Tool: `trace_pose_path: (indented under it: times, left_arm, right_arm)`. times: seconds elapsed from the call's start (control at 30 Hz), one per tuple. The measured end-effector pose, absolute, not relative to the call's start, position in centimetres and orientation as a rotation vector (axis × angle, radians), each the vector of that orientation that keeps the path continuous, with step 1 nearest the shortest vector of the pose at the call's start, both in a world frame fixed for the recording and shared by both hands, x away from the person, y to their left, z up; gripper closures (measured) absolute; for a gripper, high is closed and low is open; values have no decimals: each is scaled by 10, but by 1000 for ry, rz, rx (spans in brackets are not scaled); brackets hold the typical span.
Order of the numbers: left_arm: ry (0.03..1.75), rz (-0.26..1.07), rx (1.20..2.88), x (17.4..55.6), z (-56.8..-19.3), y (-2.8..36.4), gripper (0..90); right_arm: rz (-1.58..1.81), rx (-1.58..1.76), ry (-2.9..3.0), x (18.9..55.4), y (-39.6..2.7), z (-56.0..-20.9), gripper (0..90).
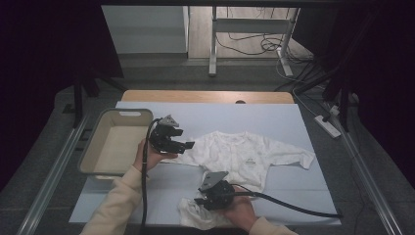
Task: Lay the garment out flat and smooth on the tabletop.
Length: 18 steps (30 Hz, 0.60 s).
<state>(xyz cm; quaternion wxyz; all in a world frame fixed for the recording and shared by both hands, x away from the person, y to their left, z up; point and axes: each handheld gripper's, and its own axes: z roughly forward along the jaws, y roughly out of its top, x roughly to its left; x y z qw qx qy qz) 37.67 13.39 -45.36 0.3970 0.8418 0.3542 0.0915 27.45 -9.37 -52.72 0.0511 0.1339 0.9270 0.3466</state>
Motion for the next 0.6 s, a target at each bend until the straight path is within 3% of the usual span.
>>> trace_pose_path:
  times: [0.2, 0.6]
  left_arm:
    - [896, 233, 2133, 376, -453, 134, 288]
    - [898, 236, 2129, 377, -454, 135, 288]
  right_arm:
    - [1046, 375, 2838, 274, -94, -526, 872]
    - [1168, 322, 2888, 262, -94, -520, 895]
